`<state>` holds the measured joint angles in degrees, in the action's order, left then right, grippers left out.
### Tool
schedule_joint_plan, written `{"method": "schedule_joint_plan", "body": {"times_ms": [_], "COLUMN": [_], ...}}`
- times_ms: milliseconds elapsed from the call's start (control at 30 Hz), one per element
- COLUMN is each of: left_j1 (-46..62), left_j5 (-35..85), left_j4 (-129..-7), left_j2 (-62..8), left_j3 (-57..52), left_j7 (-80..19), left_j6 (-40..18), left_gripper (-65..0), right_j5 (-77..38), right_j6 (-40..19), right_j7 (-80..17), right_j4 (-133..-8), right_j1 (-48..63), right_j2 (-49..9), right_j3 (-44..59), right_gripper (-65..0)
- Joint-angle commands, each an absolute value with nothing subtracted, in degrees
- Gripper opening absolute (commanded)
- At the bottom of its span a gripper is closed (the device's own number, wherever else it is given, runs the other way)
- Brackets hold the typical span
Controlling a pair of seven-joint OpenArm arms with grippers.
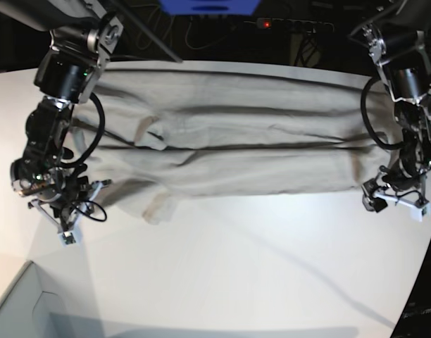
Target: Layout the t-shirt on the table in an organized manner, then fold the t-shirt properly
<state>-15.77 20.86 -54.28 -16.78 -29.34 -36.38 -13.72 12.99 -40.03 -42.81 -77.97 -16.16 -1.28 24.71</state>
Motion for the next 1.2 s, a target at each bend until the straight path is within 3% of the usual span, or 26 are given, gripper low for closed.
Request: {"method": "schedule_joint_plan", "body": {"times_ms": [0, 133, 367, 733, 1067, 1167], "left_j1": [-18.33, -21.41, -21.76, -24.04, -24.04, -24.04], "left_j5": [19.3, 14.73, 13.23, 13.49, 13.41, 13.32], "left_j4": [-53.14, -47.08, -38.81, -32.92, -32.92, -32.92], "left_j2": [-17.63, -17.63, -17.71, -18.33, -18.59, -18.59], "left_j3": [-29.05, -29.14, -28.62, -23.08, -23.08, -23.08], "left_j7": [-35.65, -34.86, -23.78, -19.74, -19.74, -19.74], "left_j6": [-13.32, -13.32, -13.32, -13.32, -13.14, -13.23], "left_gripper": [-11.8, -11.8, -11.9, -13.6, -62.6, -64.6], "right_j5": [12.44, 12.44, 12.44, 12.44, 12.44, 12.44], "right_j6": [-40.0, -40.0, -40.0, -40.0, -40.0, -40.0], "right_j7": [-41.8, -41.8, -41.8, -41.8, -41.8, -41.8], "right_j4": [-78.9, -78.9, -78.9, -78.9, -78.9, -78.81], "right_j1": [-17.27, -17.27, -17.36, -17.36, -17.36, -17.36], "right_j2": [-2.07, -2.07, -2.95, -3.3, -3.3, -3.3], "right_j3": [24.84, 24.92, 24.92, 24.84, 24.84, 24.84], "right_gripper": [-56.0, -56.0, -56.0, -56.0, -56.0, -56.0]}}
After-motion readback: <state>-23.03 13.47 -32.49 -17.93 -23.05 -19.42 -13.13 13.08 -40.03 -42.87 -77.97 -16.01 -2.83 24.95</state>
